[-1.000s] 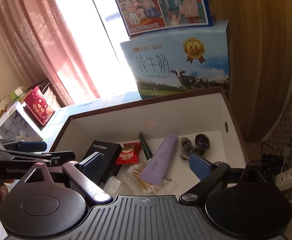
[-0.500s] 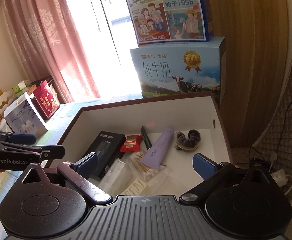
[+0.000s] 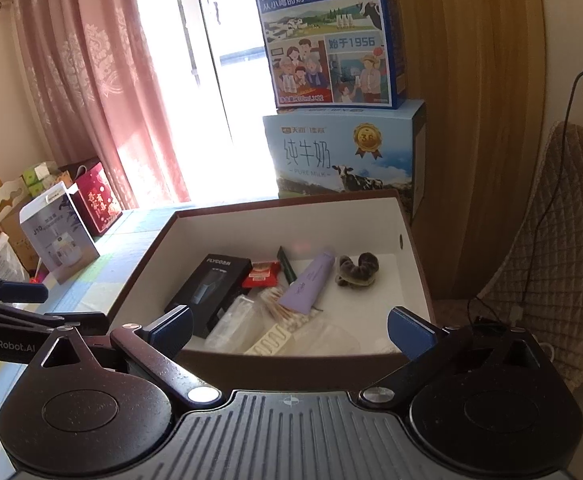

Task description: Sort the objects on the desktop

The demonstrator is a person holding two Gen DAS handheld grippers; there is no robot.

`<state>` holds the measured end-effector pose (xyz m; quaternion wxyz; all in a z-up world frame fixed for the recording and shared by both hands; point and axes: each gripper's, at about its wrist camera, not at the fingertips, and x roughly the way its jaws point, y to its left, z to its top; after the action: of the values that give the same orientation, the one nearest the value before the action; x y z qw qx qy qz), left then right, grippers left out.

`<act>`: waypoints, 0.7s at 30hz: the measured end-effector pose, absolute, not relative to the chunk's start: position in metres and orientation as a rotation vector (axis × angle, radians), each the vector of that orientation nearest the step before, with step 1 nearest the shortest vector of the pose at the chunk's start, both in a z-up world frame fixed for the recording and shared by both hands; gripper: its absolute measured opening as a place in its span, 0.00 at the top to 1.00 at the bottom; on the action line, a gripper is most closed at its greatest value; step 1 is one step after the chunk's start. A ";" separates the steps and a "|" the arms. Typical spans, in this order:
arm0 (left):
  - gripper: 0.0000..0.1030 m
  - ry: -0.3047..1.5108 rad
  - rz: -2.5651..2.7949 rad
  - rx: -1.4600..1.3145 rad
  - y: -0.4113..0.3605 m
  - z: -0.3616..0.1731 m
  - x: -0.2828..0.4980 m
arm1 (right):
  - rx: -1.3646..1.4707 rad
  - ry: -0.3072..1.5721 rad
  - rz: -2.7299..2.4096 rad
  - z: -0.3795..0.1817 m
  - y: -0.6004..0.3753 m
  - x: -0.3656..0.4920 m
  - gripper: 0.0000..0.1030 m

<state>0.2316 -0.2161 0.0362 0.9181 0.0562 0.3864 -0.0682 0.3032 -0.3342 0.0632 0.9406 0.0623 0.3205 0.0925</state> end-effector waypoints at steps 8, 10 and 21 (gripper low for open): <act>0.04 0.813 -0.123 0.108 -0.207 0.033 0.191 | 0.120 0.657 0.198 0.060 -0.325 0.267 0.02; 0.04 0.816 -0.118 0.107 -0.205 0.032 0.182 | 0.115 0.660 0.205 0.059 -0.322 0.258 0.02; 0.04 0.825 -0.075 0.104 -0.194 0.024 0.139 | 0.108 0.673 0.222 0.054 -0.315 0.222 0.02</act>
<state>0.1389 -0.1935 0.0242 0.9141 0.0503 0.4007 -0.0363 0.2224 -0.3145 0.0535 0.9364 0.0528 0.3294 0.1088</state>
